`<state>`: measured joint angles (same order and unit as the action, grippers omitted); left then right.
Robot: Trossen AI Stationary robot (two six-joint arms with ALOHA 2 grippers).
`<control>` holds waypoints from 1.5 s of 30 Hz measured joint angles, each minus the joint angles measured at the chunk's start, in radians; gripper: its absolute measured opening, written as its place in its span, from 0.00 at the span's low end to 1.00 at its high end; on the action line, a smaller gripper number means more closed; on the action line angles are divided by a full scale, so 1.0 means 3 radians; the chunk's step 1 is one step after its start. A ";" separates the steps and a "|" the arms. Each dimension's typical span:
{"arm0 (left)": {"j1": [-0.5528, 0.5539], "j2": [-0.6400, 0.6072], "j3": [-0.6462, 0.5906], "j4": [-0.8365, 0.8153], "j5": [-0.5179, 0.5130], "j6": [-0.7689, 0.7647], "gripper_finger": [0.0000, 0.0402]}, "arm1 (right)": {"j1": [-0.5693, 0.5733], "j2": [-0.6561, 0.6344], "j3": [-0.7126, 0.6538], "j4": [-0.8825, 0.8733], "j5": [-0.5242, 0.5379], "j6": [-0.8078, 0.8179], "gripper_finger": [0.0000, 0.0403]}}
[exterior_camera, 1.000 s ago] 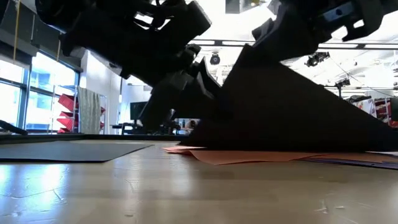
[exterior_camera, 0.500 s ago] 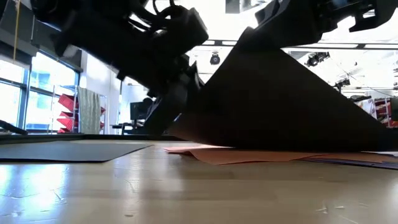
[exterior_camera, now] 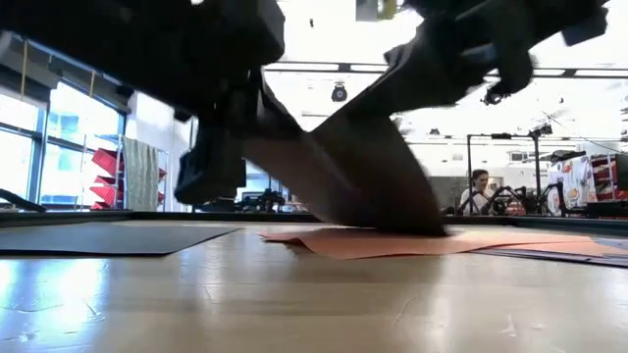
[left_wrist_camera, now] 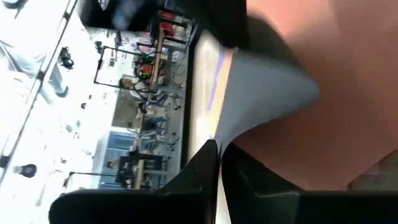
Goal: Organize paper
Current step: Stack the right black paper on top of the left black paper
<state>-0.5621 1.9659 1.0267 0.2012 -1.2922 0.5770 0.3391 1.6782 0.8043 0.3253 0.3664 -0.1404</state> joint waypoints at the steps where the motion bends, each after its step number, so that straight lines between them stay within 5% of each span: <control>1: -0.0010 0.0000 0.0041 -0.0085 -0.0022 -0.0018 0.00 | -0.0035 0.0041 0.0000 0.0047 0.0000 -0.0028 0.00; 9: -0.0090 -0.0004 0.0217 -0.0925 -0.0388 -0.0328 0.00 | -0.0197 0.0378 0.0021 0.0739 -0.0039 -0.0604 0.00; 15: -0.0189 -0.0005 0.0238 -0.1733 -0.0385 -0.1014 0.00 | -0.0289 0.0569 0.0318 0.0549 -0.0231 -0.0659 0.00; 24: -0.0344 -0.0005 0.0238 -0.3213 -0.0035 -0.2721 0.00 | -0.0226 0.0625 0.0833 -0.0190 -0.0510 -0.0873 0.00; 45: -0.0872 -0.0007 0.0459 -0.5911 0.0929 -0.5767 0.00 | -0.0325 0.0625 0.0999 0.0220 -0.0567 -0.1829 0.00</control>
<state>-0.8238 1.9638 1.1644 -1.5721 -1.0135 -1.1532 0.2417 1.8656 1.1042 0.3914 0.1962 -0.6891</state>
